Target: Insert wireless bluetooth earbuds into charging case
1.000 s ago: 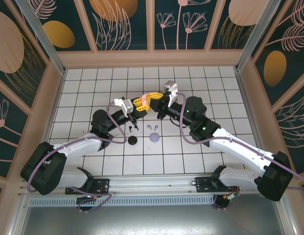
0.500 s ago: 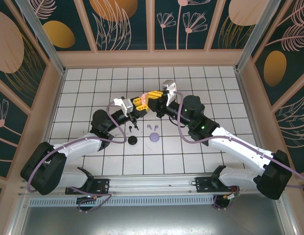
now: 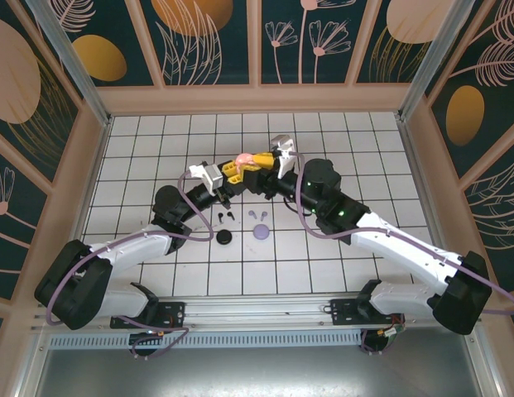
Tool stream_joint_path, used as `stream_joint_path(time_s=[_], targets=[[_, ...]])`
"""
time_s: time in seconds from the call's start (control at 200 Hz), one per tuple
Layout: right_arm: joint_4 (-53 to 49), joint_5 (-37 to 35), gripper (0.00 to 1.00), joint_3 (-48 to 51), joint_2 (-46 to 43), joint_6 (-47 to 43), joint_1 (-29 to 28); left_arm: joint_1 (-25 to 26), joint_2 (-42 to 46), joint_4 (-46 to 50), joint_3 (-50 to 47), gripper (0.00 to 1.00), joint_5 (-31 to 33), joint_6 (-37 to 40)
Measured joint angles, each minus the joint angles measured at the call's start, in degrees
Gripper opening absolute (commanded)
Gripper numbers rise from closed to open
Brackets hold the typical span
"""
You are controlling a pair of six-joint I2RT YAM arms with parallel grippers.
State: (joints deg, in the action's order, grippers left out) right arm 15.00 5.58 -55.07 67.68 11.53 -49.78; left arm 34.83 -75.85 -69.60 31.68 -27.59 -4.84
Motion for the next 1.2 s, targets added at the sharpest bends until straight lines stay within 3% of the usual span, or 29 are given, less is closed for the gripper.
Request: stream_joint_path(time_s=[0.445,0.781,0.856,1.016,1.086,1.201], targets=[[-5.05,-1.46,0.74,-4.46,0.63,3.39,0.94,0.02,0.00,-0.46,0.04,0.00,0.87,0.02],[-8.20,0.46,0.74,-8.15,-2.38,6.51,4.15,0.02,0.00,-0.46,0.04,0.00,0.87,0.02],[-10.08,0.90,0.65,-10.56,-2.23,7.28,5.40,0.02,0.00,-0.46,0.04,0.00,0.87,0.02],[-16.11,3.32,0.24,-18.34,2.34,8.52,9.27,0.02,-0.02,-0.26,0.04,0.00,0.28,0.28],[-19.34,4.66,0.11,-22.03,5.75,8.83,10.80,0.02,-0.02,0.44,0.07,0.00,-0.59,0.79],[-25.16,7.26,0.01,-28.00,12.39,8.22,12.35,0.02,-0.17,1.84,0.09,0.00,-1.97,1.77]])
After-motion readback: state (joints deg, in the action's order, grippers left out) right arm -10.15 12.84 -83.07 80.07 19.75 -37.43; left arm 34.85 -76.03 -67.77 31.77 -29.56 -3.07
